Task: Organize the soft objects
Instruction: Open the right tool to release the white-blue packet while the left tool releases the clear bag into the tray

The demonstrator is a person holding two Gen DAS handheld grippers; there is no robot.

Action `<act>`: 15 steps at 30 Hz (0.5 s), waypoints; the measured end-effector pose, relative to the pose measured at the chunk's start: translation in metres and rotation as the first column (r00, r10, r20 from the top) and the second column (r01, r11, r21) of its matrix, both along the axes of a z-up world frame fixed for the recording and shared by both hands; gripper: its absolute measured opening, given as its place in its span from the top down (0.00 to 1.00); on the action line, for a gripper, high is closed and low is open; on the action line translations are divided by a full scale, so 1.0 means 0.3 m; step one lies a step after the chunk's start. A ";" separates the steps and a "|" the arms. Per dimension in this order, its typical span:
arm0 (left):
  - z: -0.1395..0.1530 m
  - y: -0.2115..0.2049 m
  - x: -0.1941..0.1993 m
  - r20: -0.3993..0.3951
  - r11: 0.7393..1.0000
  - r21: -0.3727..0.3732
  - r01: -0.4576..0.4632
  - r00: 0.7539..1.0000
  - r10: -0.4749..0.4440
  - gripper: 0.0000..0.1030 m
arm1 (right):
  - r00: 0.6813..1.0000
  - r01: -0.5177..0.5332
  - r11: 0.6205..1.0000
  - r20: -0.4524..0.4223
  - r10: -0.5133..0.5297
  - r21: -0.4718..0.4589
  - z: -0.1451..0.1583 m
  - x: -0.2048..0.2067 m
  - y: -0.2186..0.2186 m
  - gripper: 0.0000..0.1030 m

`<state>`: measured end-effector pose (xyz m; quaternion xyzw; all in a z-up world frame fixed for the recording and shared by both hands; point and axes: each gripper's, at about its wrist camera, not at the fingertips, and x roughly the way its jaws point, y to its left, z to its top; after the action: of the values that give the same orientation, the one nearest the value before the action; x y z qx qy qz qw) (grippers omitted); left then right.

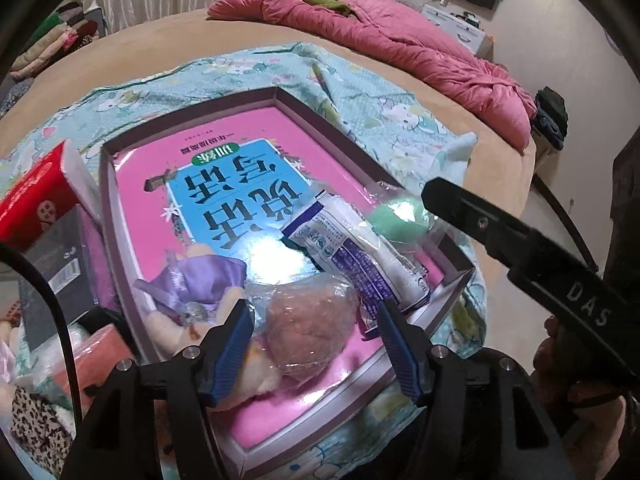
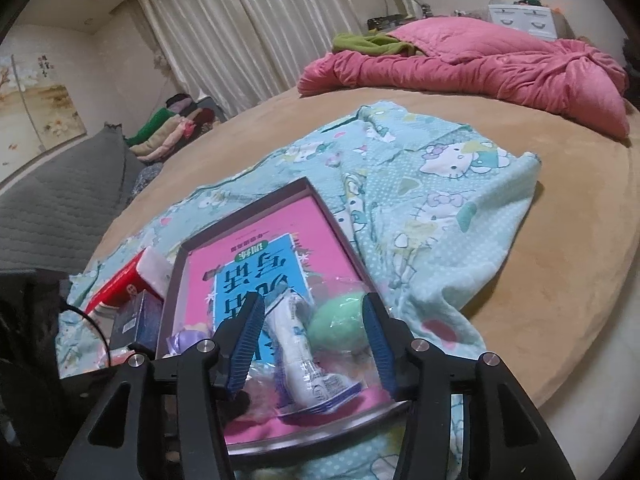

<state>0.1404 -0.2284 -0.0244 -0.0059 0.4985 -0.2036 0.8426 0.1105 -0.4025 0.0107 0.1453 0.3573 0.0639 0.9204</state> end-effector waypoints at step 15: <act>0.125 0.045 -0.072 0.050 1.000 -0.002 -0.003 0.999 0.004 0.28 | 0.999 0.035 0.995 0.003 -0.034 -0.095 0.104 -0.059 0.071 0.28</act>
<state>0.1188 -0.2149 0.0129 -0.0024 0.4773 -0.2025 0.8551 0.0927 -0.3814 0.0418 0.1074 0.3566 0.0311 0.9275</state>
